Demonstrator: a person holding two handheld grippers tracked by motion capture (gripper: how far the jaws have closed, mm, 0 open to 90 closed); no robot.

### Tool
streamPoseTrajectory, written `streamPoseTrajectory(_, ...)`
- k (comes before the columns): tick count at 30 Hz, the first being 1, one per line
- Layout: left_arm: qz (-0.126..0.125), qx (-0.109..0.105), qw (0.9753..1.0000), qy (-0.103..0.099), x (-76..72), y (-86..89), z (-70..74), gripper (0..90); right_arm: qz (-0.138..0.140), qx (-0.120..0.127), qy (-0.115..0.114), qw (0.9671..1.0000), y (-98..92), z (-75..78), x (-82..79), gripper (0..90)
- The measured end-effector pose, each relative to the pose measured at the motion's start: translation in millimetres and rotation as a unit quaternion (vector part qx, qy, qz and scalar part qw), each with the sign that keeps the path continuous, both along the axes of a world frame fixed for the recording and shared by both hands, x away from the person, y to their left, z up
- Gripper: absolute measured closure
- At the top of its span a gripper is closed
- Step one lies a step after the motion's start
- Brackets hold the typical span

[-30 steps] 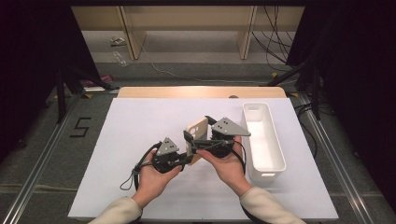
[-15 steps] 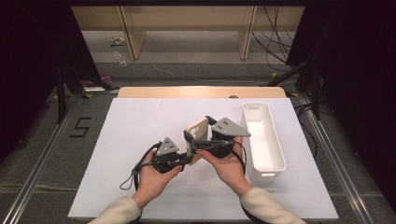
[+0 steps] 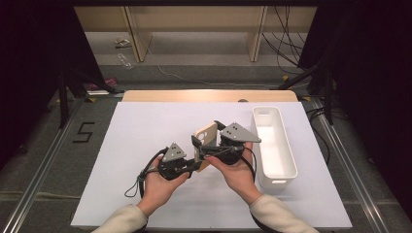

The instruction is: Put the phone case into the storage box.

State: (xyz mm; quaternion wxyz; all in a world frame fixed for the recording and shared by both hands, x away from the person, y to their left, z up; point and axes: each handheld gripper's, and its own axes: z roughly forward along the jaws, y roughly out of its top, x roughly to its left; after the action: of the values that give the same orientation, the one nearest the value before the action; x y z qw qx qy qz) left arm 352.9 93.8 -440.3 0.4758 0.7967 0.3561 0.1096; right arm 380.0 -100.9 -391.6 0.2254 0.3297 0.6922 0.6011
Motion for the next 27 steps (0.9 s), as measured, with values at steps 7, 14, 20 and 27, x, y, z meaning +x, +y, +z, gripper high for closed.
streamPoseTrajectory(7, -0.019, 0.010, 0.9997, -0.015, 0.6, 0.2, 2.4, 73.2, -0.011, 0.003, -0.009, 0.9999, -2.2, 3.3, -0.9, 11.9)
streamPoseTrajectory(14, -0.038, 0.005, 0.9989, -0.026, 0.6, 4.2, 6.7, 28.2, -0.026, 0.011, -0.016, 0.9995, -12.7, 10.6, 3.0, 11.9)
streamPoseTrajectory(20, -0.050, -0.002, 0.9981, -0.035, -0.7, 13.2, 11.1, 13.4, -0.033, 0.017, -0.018, 0.9991, -19.1, 15.8, 4.5, 11.9)
streamPoseTrajectory(27, -0.055, -0.004, 0.9973, -0.048, -5.4, 24.8, 14.5, 3.0, -0.041, 0.019, -0.023, 0.9987, -24.9, 20.8, 6.0, 11.9)
